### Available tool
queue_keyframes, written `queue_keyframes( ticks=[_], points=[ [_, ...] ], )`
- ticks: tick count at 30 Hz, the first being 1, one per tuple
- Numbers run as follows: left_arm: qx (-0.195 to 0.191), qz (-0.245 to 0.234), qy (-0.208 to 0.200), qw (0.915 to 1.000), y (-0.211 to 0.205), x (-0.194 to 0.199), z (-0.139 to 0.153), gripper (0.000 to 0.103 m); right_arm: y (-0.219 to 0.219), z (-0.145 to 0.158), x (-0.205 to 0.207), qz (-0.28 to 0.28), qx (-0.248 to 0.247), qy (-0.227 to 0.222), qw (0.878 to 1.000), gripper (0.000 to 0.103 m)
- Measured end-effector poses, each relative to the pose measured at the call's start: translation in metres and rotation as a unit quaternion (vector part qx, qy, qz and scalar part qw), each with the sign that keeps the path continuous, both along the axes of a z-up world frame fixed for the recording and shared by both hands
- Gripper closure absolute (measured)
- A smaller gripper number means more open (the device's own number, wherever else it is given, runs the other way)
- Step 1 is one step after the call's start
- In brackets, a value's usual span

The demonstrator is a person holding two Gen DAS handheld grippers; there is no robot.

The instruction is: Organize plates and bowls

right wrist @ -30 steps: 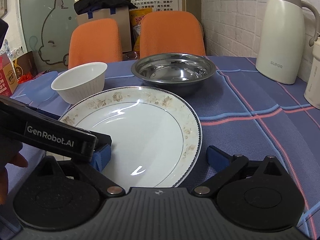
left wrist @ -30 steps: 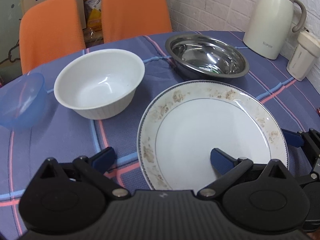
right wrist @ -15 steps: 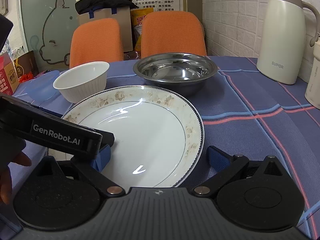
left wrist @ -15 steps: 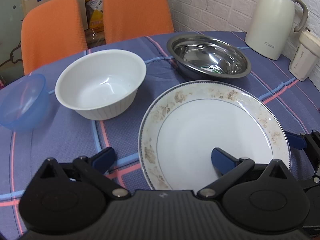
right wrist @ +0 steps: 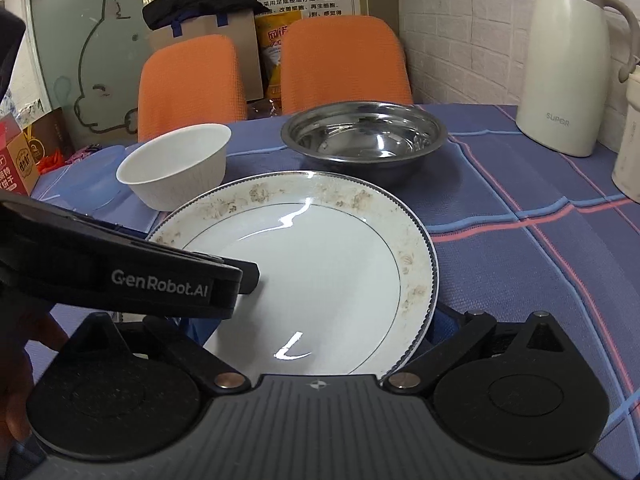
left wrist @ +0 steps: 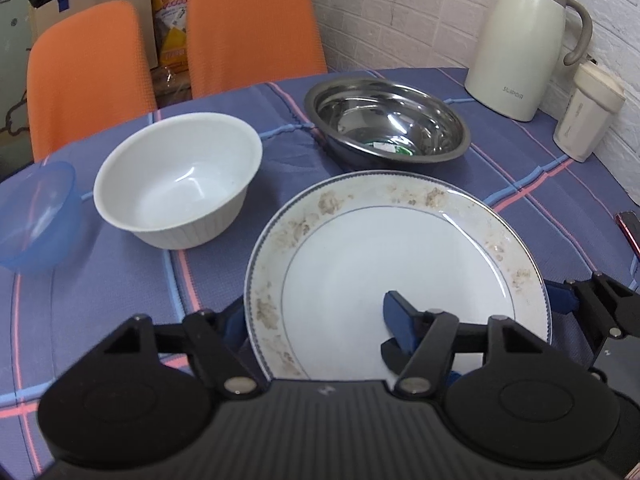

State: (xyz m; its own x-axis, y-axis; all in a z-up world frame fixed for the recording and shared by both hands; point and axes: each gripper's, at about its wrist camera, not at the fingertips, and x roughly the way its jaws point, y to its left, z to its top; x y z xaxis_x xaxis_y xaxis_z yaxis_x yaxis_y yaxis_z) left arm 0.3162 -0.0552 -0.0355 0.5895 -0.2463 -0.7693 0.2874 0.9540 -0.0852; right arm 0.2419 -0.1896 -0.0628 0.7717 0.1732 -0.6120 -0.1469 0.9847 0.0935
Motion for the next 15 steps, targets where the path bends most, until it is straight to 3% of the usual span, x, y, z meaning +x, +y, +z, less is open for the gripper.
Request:
queue_keyframes(
  ticks=[4,15],
  points=[
    [-0.015,0.002,0.009,0.9998,0.006,-0.005,0.002,0.037,0.003,0.003,-0.011,0.002,-0.008,-0.01,1.0,0.013],
    [-0.028,0.008,-0.026,0.9993,0.018,-0.033,0.026,0.037,0.014,0.024,-0.038,0.004,-0.018,-0.047,0.999,0.013]
  ],
)
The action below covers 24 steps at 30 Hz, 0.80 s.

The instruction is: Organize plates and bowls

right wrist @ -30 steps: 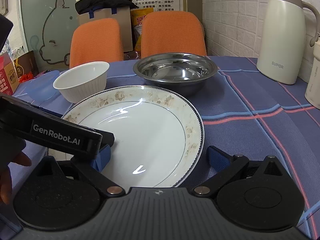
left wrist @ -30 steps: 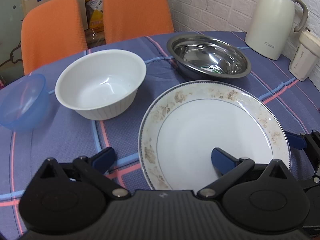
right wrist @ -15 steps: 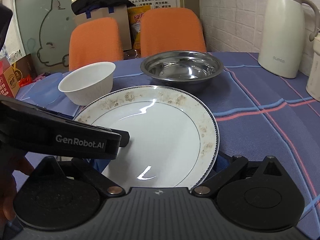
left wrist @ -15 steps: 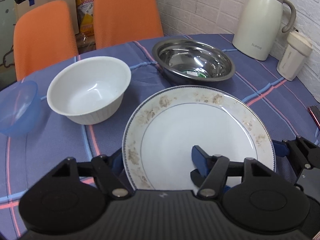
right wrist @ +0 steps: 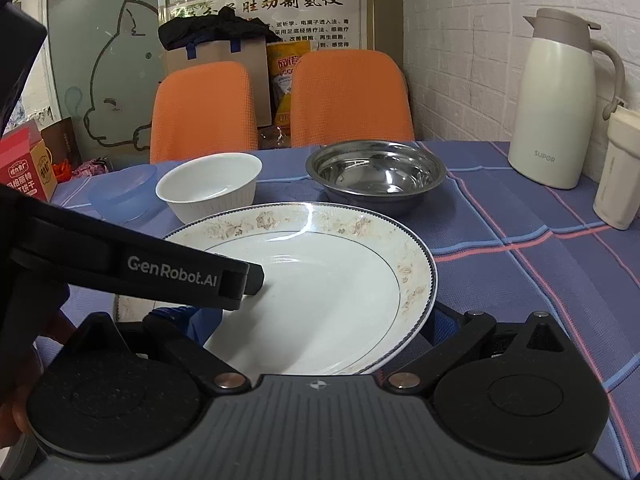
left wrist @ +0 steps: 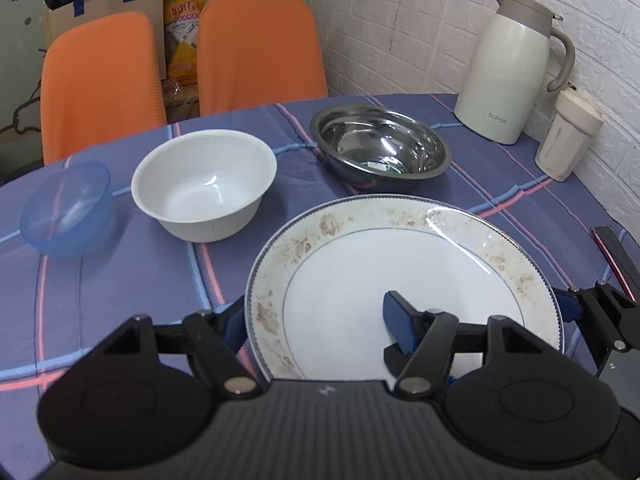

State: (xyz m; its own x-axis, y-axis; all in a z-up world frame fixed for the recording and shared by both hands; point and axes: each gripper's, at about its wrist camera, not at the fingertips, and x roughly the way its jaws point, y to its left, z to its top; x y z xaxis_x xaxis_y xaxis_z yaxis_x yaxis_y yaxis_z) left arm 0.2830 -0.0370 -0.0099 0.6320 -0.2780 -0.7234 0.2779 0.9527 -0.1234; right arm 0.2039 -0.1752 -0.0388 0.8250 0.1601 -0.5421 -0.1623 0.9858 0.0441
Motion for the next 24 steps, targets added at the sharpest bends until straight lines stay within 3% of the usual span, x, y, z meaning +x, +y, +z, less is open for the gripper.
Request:
queue_keyframes(
  ticks=[8,14,24],
  points=[
    [-0.017,0.028,-0.032,0.9989,0.043,-0.047,0.024,0.037,0.032,0.023,-0.033,0.034,-0.01,-0.036,0.999,0.013],
    [-0.001,0.072,-0.054,0.9959,0.094,-0.102,0.038,0.036,0.076,0.031,-0.067,0.088,0.005,-0.045,0.995,0.013],
    [0.016,0.155,-0.044,0.9868,0.174,-0.187,0.023,0.035,0.152,0.018,-0.12,0.171,0.017,-0.019,0.985,0.013]
  ],
)
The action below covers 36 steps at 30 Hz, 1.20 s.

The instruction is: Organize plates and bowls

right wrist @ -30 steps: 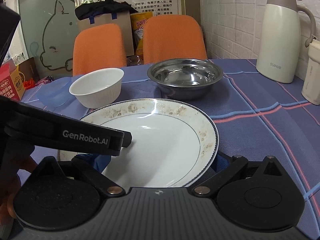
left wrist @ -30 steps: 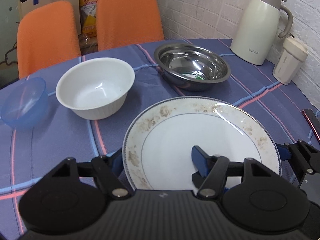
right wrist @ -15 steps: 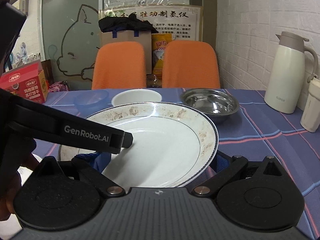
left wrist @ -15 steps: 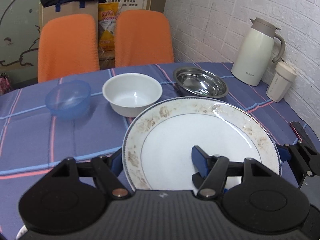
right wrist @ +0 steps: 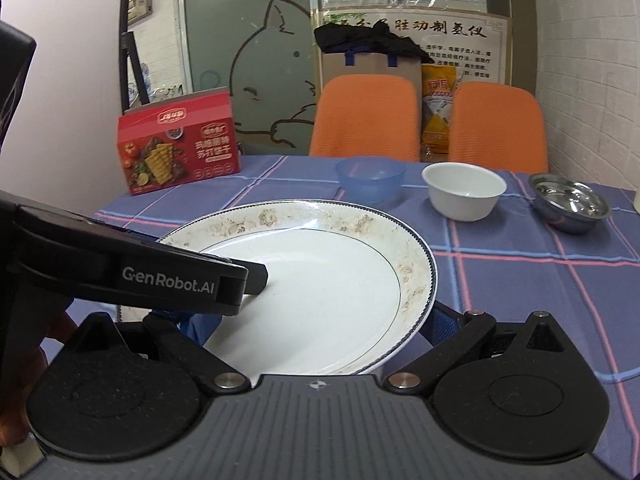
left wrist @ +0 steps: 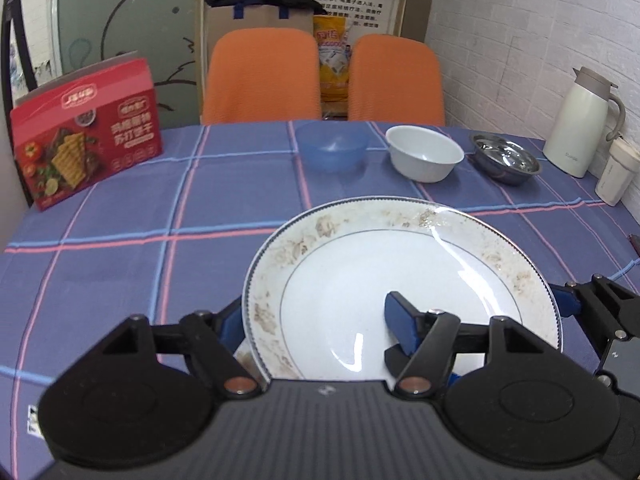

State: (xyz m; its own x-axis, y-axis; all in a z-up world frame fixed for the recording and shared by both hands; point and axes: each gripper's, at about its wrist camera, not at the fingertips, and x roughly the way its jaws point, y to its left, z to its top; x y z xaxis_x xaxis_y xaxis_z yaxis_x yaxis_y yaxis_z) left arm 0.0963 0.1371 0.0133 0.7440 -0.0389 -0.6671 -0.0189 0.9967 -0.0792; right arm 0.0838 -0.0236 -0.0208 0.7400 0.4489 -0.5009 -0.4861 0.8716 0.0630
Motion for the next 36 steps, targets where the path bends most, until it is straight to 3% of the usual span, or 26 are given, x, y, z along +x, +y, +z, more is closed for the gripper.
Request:
queue_keyframes(
  ticks=[8,12,14,15,17,19,23,30,36],
  points=[
    [-0.013,0.003,0.003,0.9999,0.016,-0.023,-0.023,0.034,0.018,-0.016,-0.015,0.008,-0.022,0.027,0.999,0.014],
    [-0.007,0.001,0.002,1.0,0.016,-0.024,-0.029,0.03,0.02,-0.02,-0.013,0.017,-0.028,0.046,0.998,0.014],
    [-0.022,0.006,0.017,0.9996,0.022,-0.021,-0.034,0.029,0.02,-0.022,-0.015,0.02,-0.036,0.048,0.998,0.017],
    [-0.022,0.009,0.009,0.9997,0.024,-0.022,-0.035,0.024,0.02,-0.021,-0.015,0.021,-0.039,0.044,0.998,0.017],
    [-0.016,0.013,-0.005,0.9998,0.026,-0.025,-0.031,0.024,0.018,-0.018,-0.019,0.017,-0.046,0.032,0.998,0.016],
    [-0.018,0.013,-0.025,0.9994,0.028,-0.028,-0.023,0.017,0.014,-0.014,-0.021,0.007,-0.052,0.02,0.998,0.016],
    [-0.013,0.015,-0.056,0.9983,0.026,-0.029,-0.007,0.017,0.005,-0.008,-0.021,-0.001,-0.048,0.002,0.999,0.015],
    [-0.011,0.011,-0.066,0.9977,0.016,-0.024,0.005,0.017,-0.007,0.0,-0.017,0.003,-0.027,-0.003,1.0,0.015],
    [-0.003,-0.013,-0.057,0.9983,-0.004,-0.014,0.005,0.01,-0.051,-0.005,0.001,-0.045,-0.013,0.018,0.999,0.015]
  ],
)
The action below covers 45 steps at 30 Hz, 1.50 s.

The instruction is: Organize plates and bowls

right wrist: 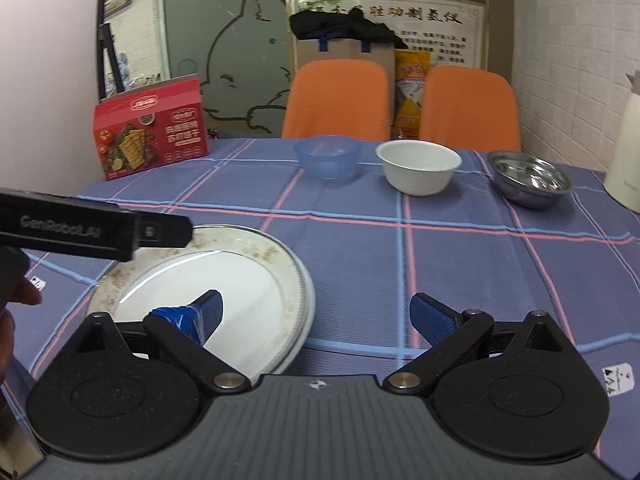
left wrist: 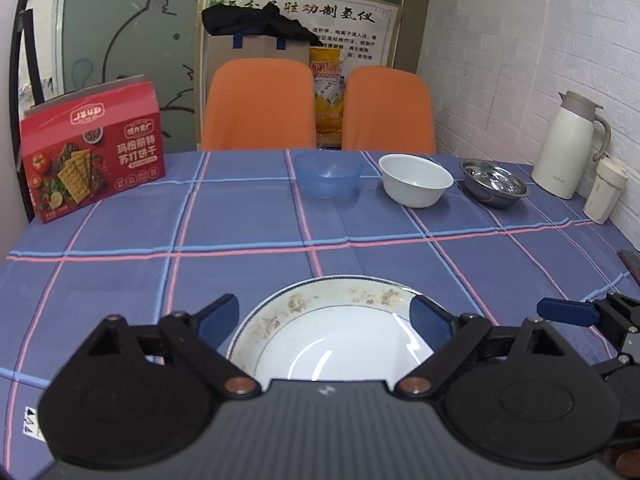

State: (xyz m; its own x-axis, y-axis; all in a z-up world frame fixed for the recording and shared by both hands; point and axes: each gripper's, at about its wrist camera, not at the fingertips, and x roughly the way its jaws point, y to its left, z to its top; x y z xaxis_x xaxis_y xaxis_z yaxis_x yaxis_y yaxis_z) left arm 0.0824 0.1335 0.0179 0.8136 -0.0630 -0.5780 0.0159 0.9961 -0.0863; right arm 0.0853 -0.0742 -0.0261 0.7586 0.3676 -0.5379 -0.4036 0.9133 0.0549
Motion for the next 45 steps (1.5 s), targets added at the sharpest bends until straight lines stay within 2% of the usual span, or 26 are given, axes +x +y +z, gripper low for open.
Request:
queue_keyframes(
  ticks=[5,10,19,26,32,36,38,41,45],
  points=[
    [0.023,-0.026,0.008,0.9994,-0.03,0.02,-0.001,0.009,-0.055,-0.012,0.019,-0.068,0.025,0.035,0.997,0.015],
    [0.042,-0.049,0.021,0.9977,-0.065,0.05,-0.004,0.009,-0.101,-0.018,0.03,-0.119,0.037,0.042,0.991,0.015],
    [0.07,-0.078,0.043,0.9936,-0.12,0.097,-0.01,0.009,-0.145,-0.019,0.065,-0.122,0.009,0.033,0.992,0.015],
    [0.096,-0.094,0.053,0.9895,-0.146,0.135,-0.006,0.009,-0.177,0.003,0.118,-0.126,-0.01,-0.013,0.992,0.015],
    [0.062,-0.125,0.028,0.9898,-0.173,0.194,0.027,0.009,-0.194,0.013,0.167,-0.128,0.002,-0.02,0.992,0.015],
    [0.024,-0.159,0.03,0.9865,-0.201,0.256,0.042,0.008,-0.201,0.015,0.197,-0.137,0.014,-0.012,0.99,0.015],
    [0.01,-0.169,0.047,0.9844,-0.214,0.286,0.039,0.008,-0.203,0.014,0.212,-0.143,0.018,-0.007,0.989,0.015],
    [0.012,-0.162,0.077,0.9836,-0.231,0.33,0.026,0.008,-0.205,0.011,0.237,-0.151,0.028,0.007,0.988,0.015],
    [0.016,-0.151,0.116,0.9815,-0.244,0.375,0.0,0.008,-0.202,0.0,0.268,-0.164,0.017,0.027,0.986,0.015]
  ],
)
